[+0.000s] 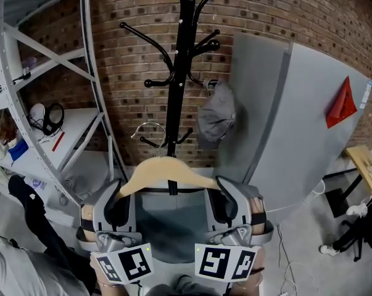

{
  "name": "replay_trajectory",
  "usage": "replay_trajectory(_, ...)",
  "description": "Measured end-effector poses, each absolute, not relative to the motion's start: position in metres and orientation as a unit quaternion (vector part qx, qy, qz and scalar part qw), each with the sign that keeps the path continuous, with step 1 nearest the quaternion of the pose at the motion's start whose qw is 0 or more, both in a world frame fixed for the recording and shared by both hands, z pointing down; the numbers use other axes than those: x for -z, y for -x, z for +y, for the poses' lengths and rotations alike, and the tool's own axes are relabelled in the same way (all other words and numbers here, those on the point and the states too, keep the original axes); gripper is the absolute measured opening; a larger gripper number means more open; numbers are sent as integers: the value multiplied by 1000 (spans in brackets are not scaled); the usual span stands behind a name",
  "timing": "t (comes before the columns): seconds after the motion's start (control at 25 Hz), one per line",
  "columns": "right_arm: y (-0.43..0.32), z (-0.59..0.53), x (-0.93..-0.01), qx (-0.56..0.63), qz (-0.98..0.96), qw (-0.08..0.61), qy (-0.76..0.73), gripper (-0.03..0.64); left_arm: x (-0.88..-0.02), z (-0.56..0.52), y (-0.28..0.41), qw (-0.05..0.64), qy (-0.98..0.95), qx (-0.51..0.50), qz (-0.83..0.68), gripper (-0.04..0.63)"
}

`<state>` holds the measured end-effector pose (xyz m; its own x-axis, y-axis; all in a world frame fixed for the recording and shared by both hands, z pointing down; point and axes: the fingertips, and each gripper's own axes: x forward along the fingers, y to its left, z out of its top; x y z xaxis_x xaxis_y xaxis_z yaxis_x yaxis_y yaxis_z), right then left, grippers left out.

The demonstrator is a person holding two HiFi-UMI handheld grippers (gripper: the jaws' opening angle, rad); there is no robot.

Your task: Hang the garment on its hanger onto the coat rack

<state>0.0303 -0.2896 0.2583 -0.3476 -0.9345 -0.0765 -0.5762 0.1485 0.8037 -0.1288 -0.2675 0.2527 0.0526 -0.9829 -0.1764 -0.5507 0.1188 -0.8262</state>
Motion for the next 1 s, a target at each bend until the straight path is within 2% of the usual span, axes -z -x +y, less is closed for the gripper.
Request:
replay_trajectory(0.52,-8,-377,-236,407,-721,199,-525,104,-232,-352,149,410,589,255,648,98)
replay_trajectory(1.0,11,-454,-231,404,-703,211,-546,104,-223,-440,168,433,606,239,623,98)
